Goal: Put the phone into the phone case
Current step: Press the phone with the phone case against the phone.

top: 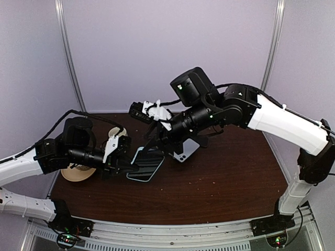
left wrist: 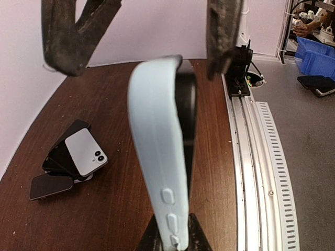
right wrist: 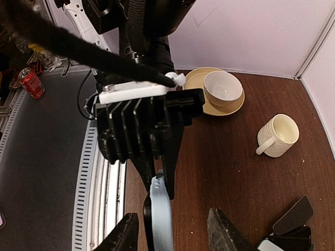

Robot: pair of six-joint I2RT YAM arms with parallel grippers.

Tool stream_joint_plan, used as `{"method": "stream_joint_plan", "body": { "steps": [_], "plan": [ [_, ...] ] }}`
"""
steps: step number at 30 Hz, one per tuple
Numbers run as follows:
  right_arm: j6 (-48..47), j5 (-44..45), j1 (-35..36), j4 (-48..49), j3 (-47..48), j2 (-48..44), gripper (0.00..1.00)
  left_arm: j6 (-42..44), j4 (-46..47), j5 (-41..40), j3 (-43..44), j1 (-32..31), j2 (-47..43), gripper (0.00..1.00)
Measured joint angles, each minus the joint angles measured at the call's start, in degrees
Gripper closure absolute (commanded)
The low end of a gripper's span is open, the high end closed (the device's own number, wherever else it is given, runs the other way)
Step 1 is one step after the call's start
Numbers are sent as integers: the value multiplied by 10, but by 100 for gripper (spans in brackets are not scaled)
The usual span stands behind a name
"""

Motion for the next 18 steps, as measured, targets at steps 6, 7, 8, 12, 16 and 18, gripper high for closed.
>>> {"method": "stream_joint_plan", "body": {
  "steps": [6,7,8,12,16,18],
  "plan": [
    [13,-17,-7,16,-17,3,54,0,0,0,0,0,-1,100],
    [14,-19,-7,16,-17,5,58,0,0,0,0,0,-1,100],
    [15,-20,-7,17,-17,6,65,0,0,0,0,0,-1,100],
    [21,-31,-7,21,-23,7,100,-1,-1,-2,0,0,-1,100],
    [11,-41,-6,20,-29,7,100,-5,-14,5,0,0,-1,100],
    [11,-43,-6,23,-33,7,100,-6,-15,7,0,0,-1,100]
  ]
}}
